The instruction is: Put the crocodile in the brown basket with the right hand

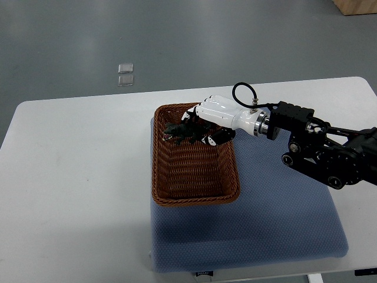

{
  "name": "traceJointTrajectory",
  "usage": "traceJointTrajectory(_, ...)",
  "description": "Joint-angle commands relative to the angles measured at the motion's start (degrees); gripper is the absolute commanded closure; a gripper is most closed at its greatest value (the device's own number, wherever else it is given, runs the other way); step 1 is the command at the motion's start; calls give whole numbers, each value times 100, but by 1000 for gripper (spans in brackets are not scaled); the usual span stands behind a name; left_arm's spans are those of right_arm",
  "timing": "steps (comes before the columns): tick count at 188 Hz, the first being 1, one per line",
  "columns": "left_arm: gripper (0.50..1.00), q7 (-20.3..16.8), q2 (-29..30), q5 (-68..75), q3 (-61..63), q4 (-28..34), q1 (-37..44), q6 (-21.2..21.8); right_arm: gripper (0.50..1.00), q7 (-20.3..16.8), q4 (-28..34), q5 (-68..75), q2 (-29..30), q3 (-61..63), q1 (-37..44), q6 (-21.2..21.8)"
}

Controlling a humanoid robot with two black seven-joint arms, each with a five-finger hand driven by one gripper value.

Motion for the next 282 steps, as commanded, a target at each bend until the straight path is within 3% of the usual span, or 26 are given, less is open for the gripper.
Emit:
traceJointTrajectory(1,500,0,0,0,-3,0,2,0,846,-1,-36,9,0,4,-25,-12)
traceJointTrajectory(22,500,0,0,0,-3,0,2,0,746,-1,-107,17,0,12,-77,-21)
traceJointTrajectory(57,500,0,0,0,6,0,2,0,640,-1,-142,35,0,65,-156,-109)
traceJointTrajectory(74,500,0,0,0,-3,0,-7,0,611,-10,-142,52,-9,92,-174,-197)
traceJointTrajectory(132,500,0,0,0,6,0,2,0,607,-27,-212,536,-149,751,-385,-223)
traceJointTrajectory(212,500,0,0,0,-3,0,-7,0,605,-71,-740,3805,-281,1876,-816,-197)
traceJointTrajectory(249,500,0,0,0,6,0,-7,0,605,-80,-1100,4552,-149,2500,-1115,40)
traceJointTrajectory(282,500,0,0,0,-3,0,2,0,605,-142,-1557,4693,70,3256,-1264,638)
